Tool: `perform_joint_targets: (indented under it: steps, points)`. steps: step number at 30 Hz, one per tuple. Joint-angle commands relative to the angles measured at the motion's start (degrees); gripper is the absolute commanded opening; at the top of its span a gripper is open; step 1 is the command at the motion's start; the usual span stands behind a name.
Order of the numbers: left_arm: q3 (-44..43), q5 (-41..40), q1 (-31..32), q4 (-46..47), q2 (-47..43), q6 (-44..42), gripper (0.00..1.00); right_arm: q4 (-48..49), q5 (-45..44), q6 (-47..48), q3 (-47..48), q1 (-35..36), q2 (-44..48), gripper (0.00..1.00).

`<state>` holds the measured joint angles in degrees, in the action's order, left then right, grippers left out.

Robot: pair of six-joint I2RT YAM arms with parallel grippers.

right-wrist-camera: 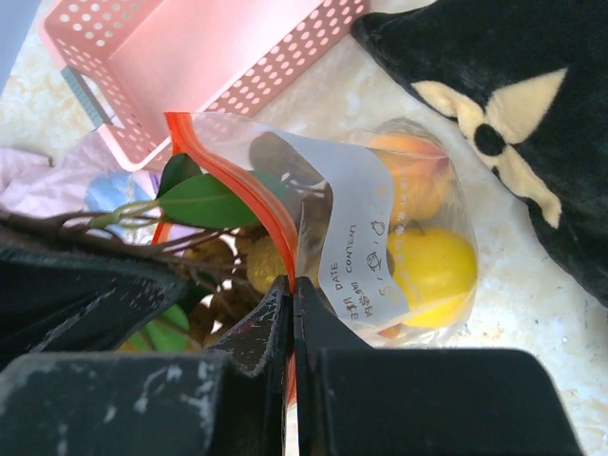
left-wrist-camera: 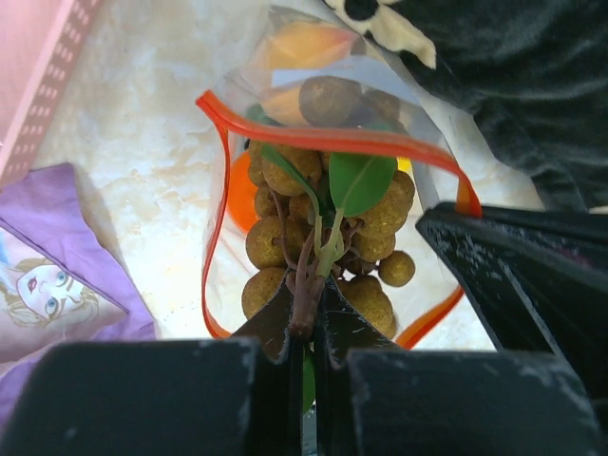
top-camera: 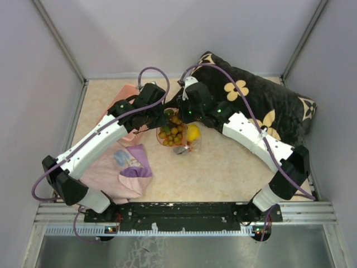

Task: Place the food in the zip-top bag and seal the zipper
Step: Place the fake fruit in the zipper food storage bag.

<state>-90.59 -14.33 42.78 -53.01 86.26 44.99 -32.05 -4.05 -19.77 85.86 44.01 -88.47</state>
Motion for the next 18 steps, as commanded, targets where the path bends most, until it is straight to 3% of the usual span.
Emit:
perform_joint_targets:
  steps: [1, 7, 13, 18]
  points:
    - [-0.61, -6.61, 0.20, 2.13, 1.75, 0.64, 0.00, 4.88, 4.01, -1.37, 0.47, -0.30, 2.29, 0.00]
    - [-1.61, -10.36, -0.07, 9.09, 2.58, -0.60, 0.05, 5.52, 6.00, -3.18, -0.95, -0.33, 3.51, 0.00]
    - [0.71, -10.85, -0.15, 13.79, 3.49, 0.67, 0.05, 7.36, 9.12, -5.38, -1.60, -0.36, 4.18, 0.00]
    - [4.88, -8.06, -0.07, 16.36, 2.03, 1.25, 0.12, 8.55, 8.00, -7.17, -2.61, -1.23, 5.41, 0.00]
